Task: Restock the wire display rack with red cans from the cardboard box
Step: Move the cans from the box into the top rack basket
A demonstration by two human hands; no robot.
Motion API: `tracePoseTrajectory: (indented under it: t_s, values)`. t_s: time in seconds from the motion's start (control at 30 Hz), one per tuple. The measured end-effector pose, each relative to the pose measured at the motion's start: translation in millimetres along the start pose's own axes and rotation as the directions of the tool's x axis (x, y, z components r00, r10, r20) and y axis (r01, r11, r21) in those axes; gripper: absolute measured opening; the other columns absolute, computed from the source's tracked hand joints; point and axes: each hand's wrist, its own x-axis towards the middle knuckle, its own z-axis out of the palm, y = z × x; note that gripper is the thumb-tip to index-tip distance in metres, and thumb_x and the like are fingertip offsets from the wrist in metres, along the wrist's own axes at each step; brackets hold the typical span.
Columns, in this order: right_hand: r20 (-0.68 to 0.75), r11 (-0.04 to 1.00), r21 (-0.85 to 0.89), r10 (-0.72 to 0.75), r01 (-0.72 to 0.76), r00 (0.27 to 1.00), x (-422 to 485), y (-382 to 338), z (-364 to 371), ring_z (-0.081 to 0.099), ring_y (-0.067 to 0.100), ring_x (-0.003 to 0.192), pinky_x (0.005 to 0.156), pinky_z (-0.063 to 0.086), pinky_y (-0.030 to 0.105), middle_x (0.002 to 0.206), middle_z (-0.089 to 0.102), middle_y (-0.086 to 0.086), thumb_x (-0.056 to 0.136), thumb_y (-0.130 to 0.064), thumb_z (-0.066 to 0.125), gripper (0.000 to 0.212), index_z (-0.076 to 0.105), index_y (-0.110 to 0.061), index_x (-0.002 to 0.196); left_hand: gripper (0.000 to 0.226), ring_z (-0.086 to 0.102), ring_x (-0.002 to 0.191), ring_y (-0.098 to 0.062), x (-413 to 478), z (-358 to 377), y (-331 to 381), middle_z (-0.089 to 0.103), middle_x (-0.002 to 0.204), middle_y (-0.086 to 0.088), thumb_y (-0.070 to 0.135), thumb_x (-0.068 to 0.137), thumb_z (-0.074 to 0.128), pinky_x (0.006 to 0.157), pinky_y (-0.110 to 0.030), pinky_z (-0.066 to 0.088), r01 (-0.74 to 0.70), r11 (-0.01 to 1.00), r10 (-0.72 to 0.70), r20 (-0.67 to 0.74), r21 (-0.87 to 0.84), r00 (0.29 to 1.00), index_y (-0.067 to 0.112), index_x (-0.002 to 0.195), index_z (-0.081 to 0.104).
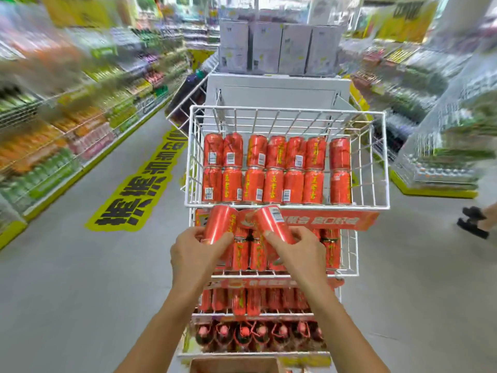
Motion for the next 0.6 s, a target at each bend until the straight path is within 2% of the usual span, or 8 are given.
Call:
tracePoseTrajectory:
  t_s: [0.1,0.17,0.23,0.3,0.37,0.47,0.5,0.6]
  values:
    - [-0.005,0.997,0.035,-0.064,0.065,0.998,13.9,-18.4,-12.1,0.076,0.015,0.077,0.080,0.062,0.041,0.091,0.074,-0.011,0.066,-0.074,0.070,0.061,0.071,-0.028,0.105,0.040,0.070,0.055,-0.002,5.7,3.0,23.9,0.073,0.062,0.015,0.061,0.054,0.077,0.063,-0.033,0.058,-0.039,0.999,0.038,-0.027,-0.029,0.999,0.029,0.077,0.074]
    - [0.003,0.996,0.033,-0.083,0.083,0.997,23.5,-29.1,-14.5,0.076,0.018,0.082,0.085,0.060,0.043,0.095,0.074,-0.010,0.068,-0.072,0.072,0.054,0.069,-0.029,0.103,0.037,0.074,0.062,-0.013,11.4,5.8,35.6,0.074,0.061,0.009,0.057,0.056,0.079,0.068,-0.042,0.063,-0.038,0.999,0.037,-0.012,-0.029,0.999,0.026,0.077,0.075]
    - [0.009,0.996,0.040,-0.084,0.084,0.996,31.1,-37.6,-14.0,0.076,0.018,0.085,0.086,0.061,0.043,0.099,0.072,-0.009,0.071,-0.070,0.073,0.055,0.066,-0.031,0.108,0.036,0.075,0.066,-0.019,17.1,7.7,46.0,0.073,0.060,0.006,0.056,0.057,0.079,0.072,-0.045,0.064,-0.051,0.999,0.051,-0.021,0.001,0.998,0.026,0.075,0.074]
    - [-0.009,0.995,0.019,-0.102,0.102,0.995,37.1,-43.9,-14.2,0.074,0.015,0.086,0.083,0.062,0.041,0.101,0.071,-0.009,0.071,-0.068,0.075,0.060,0.065,-0.029,0.116,0.039,0.074,0.068,-0.019,22.8,9.4,55.2,0.073,0.063,0.006,0.057,0.056,0.079,0.073,-0.045,0.063,-0.070,0.997,0.071,-0.038,0.034,0.997,0.026,0.079,0.071]
    - [-0.039,0.991,0.003,-0.131,0.131,0.991,43.8,-48.6,-16.2,0.070,0.007,0.080,0.075,0.062,0.036,0.093,0.066,-0.017,0.070,-0.064,0.078,0.061,0.064,-0.028,0.117,0.046,0.074,0.072,-0.020,28.7,9.2,63.3,0.072,0.067,0.007,0.057,0.054,0.078,0.076,-0.044,0.062,-0.083,0.994,0.087,-0.048,0.076,0.995,0.026,0.085,0.065]
    - [-0.058,0.981,-0.057,-0.189,0.185,0.980,56.0,-54.8,-19.7,0.057,-0.001,0.083,0.066,0.050,0.026,0.090,0.055,-0.022,0.070,-0.061,0.081,0.063,0.059,-0.029,0.119,0.052,0.069,0.084,-0.024,40.2,5.2,72.2,0.066,0.080,0.009,0.054,0.053,0.079,0.078,-0.047,0.061,-0.126,0.982,0.135,-0.053,0.139,0.989,0.026,0.090,0.057]
    - [-0.056,0.978,-0.069,-0.202,0.199,0.978,60.1,-56.7,-20.5,0.057,0.002,0.085,0.068,0.048,0.028,0.091,0.056,-0.019,0.070,-0.060,0.082,0.065,0.057,-0.029,0.121,0.055,0.069,0.086,-0.025,44.5,3.8,74.7,0.066,0.084,0.007,0.054,0.053,0.081,0.078,-0.047,0.060,-0.141,0.979,0.150,-0.048,0.148,0.988,0.025,0.094,0.057]
    - [-0.052,0.975,-0.064,-0.217,0.213,0.975,73.8,-65.4,-18.4,0.062,0.017,0.100,0.084,0.056,0.038,0.100,0.061,-0.011,0.070,-0.059,0.084,0.071,0.056,-0.026,0.126,0.065,0.065,0.090,-0.025,59.4,1.6,80.9,0.063,0.092,0.003,0.052,0.055,0.084,0.075,-0.041,0.055,-0.178,0.971,0.187,-0.047,0.159,0.981,0.020,0.103,0.053]
